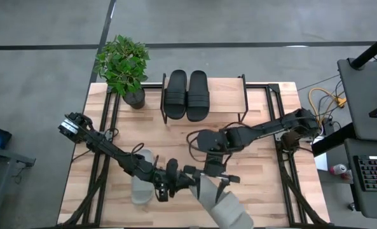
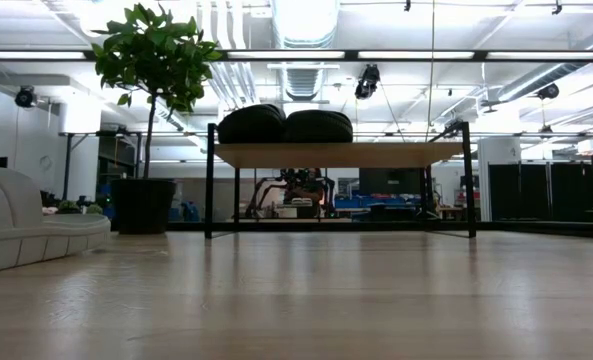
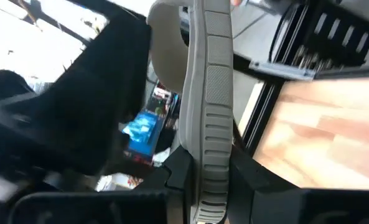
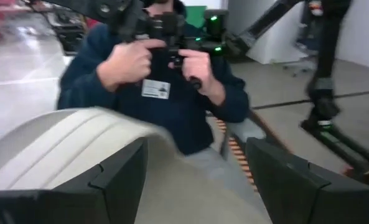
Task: Pick and place slides into the shelf
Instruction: Put the right gray slide on the shelf
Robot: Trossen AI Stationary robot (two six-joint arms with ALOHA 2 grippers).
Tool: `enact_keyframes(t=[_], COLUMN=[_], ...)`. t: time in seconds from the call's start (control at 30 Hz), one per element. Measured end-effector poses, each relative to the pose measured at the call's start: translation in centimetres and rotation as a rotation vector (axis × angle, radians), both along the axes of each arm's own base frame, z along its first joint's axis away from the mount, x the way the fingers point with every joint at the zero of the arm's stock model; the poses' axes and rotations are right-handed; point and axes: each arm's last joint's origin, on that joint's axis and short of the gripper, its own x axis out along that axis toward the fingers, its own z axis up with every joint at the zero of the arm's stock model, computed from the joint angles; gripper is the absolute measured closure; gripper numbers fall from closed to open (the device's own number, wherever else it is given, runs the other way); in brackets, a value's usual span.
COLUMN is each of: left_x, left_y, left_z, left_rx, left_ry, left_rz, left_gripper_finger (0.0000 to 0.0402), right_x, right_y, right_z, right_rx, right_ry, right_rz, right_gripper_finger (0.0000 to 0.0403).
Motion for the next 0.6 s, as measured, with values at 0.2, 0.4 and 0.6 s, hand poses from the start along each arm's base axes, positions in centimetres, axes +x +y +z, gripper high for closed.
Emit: enact_keyframes(t=[0.2,0.4,0.6], left_x=[0.0,0.0,0.0], left_y=[0.0,0.4,0.8], left_z=[-0.3,-0.3,-0.3], left_rx=[0.022,0.041,0.063], left_ry=[0.029,0.032,0.042], left_rz=[0.009,0.165,0.316], left_gripper_finger=[0.0366,0.0366,0.0366], right_x=[-2.0,-4.7,-6.3], right_y=[-1.4,-2.5,-3.1], right_z=[2.5,4.7,5.5], right_rx=[-0.056,-0.168,-0.215], right_ry=[-0.046,-0.060,-0.040], right_rz=[-0.116,-0.290,-0.407], right_gripper_finger=[0.0136,0.0140,0.0139])
